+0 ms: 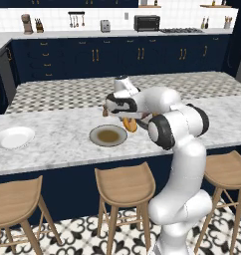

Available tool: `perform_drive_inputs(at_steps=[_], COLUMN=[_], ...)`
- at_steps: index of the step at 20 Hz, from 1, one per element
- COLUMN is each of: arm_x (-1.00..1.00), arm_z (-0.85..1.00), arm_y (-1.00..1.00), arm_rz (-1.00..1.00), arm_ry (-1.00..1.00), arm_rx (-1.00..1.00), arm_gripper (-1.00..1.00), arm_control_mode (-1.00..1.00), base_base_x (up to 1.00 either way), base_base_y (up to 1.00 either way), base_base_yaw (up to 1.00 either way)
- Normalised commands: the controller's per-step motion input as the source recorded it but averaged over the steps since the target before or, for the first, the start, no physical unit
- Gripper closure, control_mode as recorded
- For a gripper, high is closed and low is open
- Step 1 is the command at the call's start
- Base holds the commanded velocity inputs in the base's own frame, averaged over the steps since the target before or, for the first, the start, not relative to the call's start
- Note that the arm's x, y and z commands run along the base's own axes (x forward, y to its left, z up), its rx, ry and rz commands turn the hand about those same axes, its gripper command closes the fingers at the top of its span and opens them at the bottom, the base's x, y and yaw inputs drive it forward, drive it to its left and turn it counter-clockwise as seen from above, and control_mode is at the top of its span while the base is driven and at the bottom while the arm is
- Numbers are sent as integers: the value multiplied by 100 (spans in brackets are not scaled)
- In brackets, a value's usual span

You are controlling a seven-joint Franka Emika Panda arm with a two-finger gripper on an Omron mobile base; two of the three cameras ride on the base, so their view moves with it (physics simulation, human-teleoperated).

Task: Place one bun and one sausage from the bowl on each plate.

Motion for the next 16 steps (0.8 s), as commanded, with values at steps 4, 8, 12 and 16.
perform_drive_inputs(at_steps=[4, 8, 12, 16], arm_x=[71, 44, 38, 32], arm_z=[-4, -44, -51, -40], arm_y=[41, 27, 28, 20], arm_rz=[0, 0, 0, 0], arm_ry=[18, 17, 12, 10], arm_rx=[0, 0, 0, 0], arm_gripper=[100, 100, 100, 100], arm_control_mode=[-100, -100, -100, -100], base_base_x=[0, 0, 0, 0], base_base_y=[0, 0, 0, 0], base_base_yaw=[0, 0, 0, 0])
